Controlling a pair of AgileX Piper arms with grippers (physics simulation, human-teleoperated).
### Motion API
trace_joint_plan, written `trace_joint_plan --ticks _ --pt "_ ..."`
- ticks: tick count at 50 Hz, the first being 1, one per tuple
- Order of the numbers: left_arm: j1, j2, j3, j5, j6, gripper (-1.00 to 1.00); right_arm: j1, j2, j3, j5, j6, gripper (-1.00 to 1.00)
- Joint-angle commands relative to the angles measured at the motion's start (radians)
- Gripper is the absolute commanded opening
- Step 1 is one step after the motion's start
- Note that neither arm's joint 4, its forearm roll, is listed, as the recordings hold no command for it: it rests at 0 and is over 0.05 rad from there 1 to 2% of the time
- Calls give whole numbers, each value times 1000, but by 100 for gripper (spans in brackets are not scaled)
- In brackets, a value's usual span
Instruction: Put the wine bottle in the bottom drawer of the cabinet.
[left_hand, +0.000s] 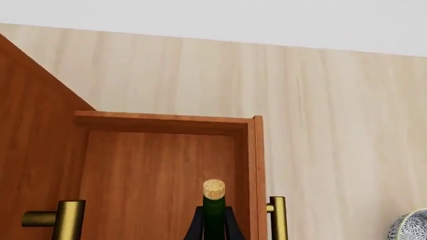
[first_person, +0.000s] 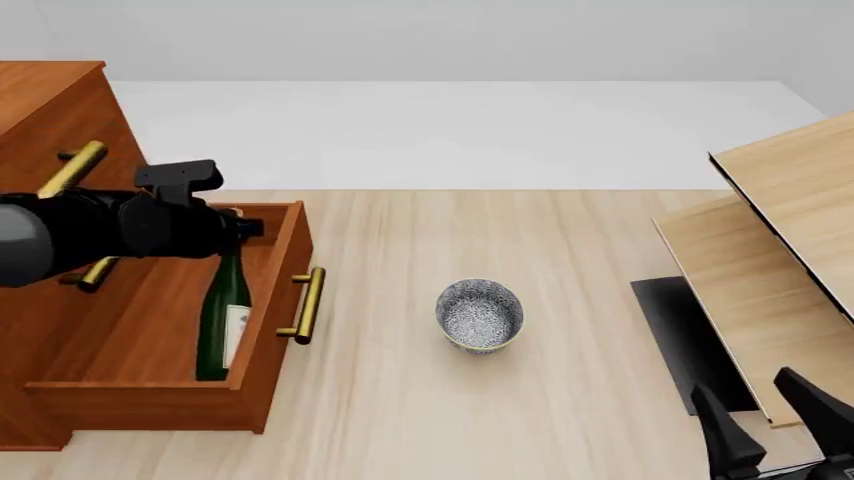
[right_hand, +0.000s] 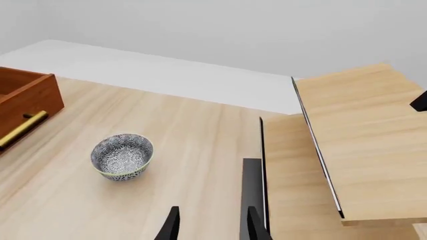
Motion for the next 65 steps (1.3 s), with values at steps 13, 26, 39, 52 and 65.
trace_joint_plan --ticks 13,26,39,52,65 --pt "9 84 24 -9 17 -100 -5 9 0 -5 0 100" --pt "12 96 27 -20 20 -100 -6 14 0 -9 -1 100" --pt "17 113 26 -27 28 -100 -6 12 0 -6 0 100" --pt "16 115 32 -29 26 -100 -5 7 0 -1 -2 100" --pt "24 109 27 -25 38 100 -5 10 0 -4 -2 100"
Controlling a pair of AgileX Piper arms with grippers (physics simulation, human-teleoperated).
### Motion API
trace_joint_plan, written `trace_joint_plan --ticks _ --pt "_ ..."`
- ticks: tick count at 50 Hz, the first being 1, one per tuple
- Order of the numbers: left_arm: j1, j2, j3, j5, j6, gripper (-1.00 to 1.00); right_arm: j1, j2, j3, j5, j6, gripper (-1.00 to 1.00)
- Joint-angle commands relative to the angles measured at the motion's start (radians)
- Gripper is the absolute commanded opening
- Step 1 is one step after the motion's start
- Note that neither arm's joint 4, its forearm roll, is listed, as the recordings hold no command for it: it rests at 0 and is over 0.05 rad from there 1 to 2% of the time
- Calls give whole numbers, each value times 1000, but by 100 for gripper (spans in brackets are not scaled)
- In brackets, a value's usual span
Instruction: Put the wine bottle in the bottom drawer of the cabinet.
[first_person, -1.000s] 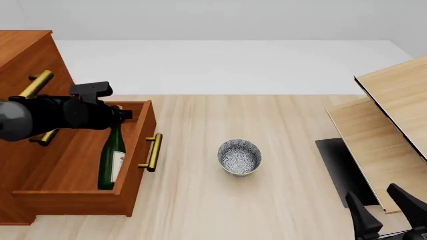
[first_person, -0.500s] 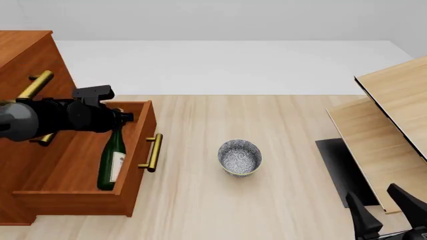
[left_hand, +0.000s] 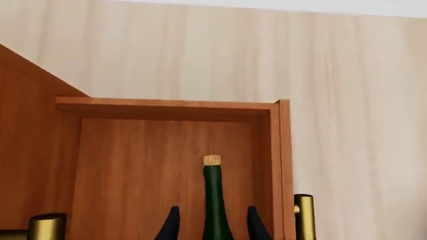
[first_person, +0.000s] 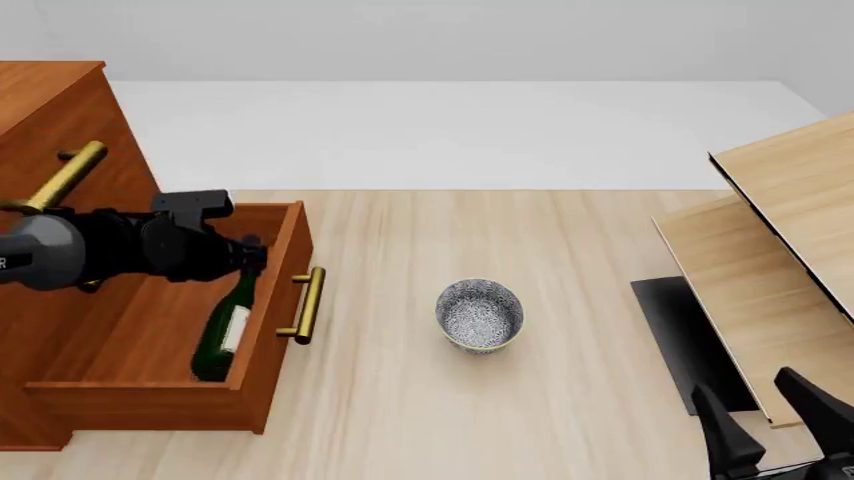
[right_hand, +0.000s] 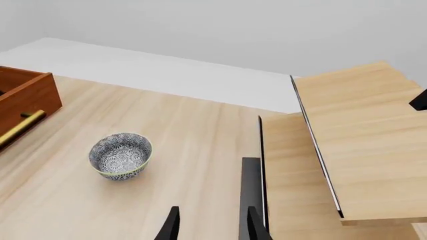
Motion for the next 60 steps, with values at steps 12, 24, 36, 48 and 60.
trace_joint_plan --ticks 12,24,36,48,60 --pt "4 -5 6 10 10 100 0 -2 0 3 -1 100" --pt "6 -49 -34 63 33 100 1 -1 0 2 -2 100" --pt "3 -124 -84 131 29 100 4 2 0 -2 -4 100" --pt "-8 -224 -144 221 45 100 9 -6 0 4 -8 100" --pt "-59 -378 -223 337 88 100 15 -4 0 3 -13 100"
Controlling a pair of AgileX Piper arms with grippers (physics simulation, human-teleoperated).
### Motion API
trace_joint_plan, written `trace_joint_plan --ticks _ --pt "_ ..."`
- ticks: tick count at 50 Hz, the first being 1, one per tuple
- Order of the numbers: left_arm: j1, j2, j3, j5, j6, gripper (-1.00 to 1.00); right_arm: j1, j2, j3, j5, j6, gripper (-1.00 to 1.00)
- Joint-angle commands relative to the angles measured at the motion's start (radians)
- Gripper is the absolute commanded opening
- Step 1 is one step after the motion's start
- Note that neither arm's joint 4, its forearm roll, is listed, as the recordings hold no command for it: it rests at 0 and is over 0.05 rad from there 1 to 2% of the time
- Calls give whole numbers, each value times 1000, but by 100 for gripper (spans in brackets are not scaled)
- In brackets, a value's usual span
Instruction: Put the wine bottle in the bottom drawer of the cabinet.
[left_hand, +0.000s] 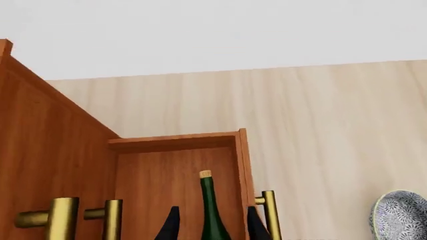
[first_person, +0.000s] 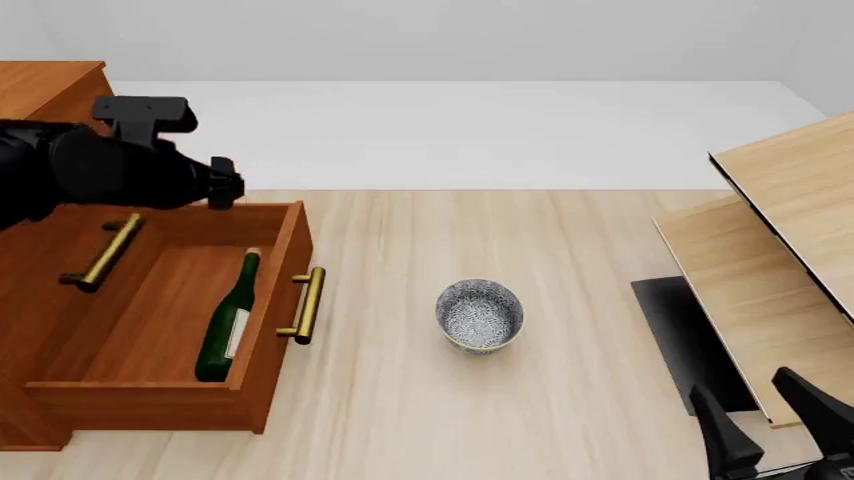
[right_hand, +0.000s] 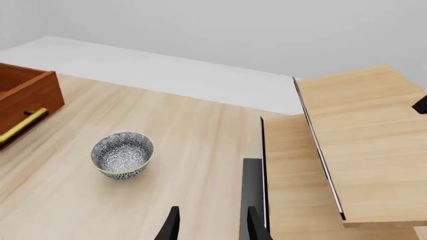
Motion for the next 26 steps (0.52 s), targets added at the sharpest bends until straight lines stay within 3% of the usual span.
trace_joint_plan --ticks 1,3,7,9,11,26 --pt "-46 -126 -67 106 8 100 4 0 0 1 -4 100" --pt "-36 -153 -82 117 35 100 5 2 0 0 -4 100" --pt "-64 -206 -109 169 -2 100 5 -1 0 4 -6 100" --pt "-48 -234 -119 179 28 100 7 1 0 4 -9 100" --pt "-69 -252 -139 212 3 100 6 7 0 -2 -9 100" --pt "-72 -407 -261 359 16 100 8 18 0 -12 -18 100"
